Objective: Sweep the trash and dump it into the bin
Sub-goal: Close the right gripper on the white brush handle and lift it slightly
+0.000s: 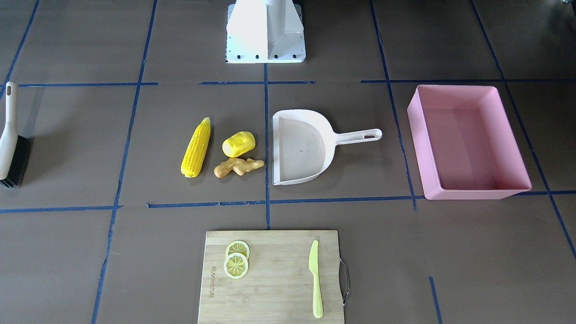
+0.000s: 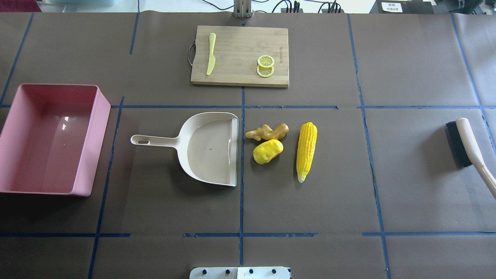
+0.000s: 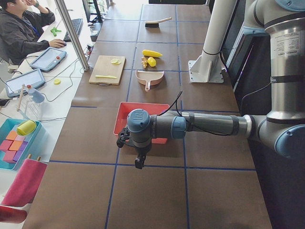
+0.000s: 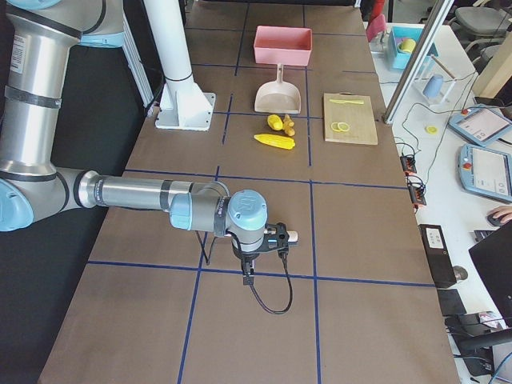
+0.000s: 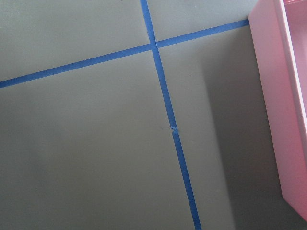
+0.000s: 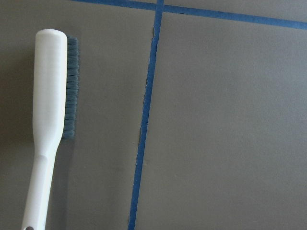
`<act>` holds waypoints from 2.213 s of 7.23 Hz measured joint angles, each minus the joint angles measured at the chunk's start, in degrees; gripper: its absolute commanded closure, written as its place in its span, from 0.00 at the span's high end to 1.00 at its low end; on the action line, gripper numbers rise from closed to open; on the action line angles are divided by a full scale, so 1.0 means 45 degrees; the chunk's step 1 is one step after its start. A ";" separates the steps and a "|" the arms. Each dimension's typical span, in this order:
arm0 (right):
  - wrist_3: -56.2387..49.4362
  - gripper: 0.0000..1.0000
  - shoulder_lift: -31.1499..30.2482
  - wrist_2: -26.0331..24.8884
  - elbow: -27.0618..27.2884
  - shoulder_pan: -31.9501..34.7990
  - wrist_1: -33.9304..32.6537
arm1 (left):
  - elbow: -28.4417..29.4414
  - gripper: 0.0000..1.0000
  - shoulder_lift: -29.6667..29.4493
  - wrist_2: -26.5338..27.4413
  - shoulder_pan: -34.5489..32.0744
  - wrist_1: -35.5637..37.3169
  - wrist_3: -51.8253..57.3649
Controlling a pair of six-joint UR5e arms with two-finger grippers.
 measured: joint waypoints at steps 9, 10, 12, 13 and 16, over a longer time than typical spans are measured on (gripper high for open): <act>0.0876 0.94 0.0091 0.1156 0.0038 -0.0451 0.1356 | 0.0181 1.00 -0.0019 0.0000 0.0098 -0.0007 0.0156; 0.1223 1.00 0.0141 0.1522 0.0149 -0.0857 0.1651 | 0.0188 1.00 -0.0020 0.0000 0.0098 -0.0002 0.0156; 0.3041 1.00 0.0139 0.1679 0.0719 -0.2059 0.2210 | 0.0182 1.00 -0.0020 0.0000 0.0098 -0.0001 0.0156; 0.4453 1.00 0.0023 0.1298 0.0899 -0.2886 0.2968 | 0.0176 1.00 -0.0020 0.0000 0.0104 -0.0004 0.0156; 0.7457 0.99 -0.0584 -0.0039 0.0239 -0.5187 0.5963 | 0.0164 1.00 -0.0077 -0.0008 0.0256 -0.0019 0.0156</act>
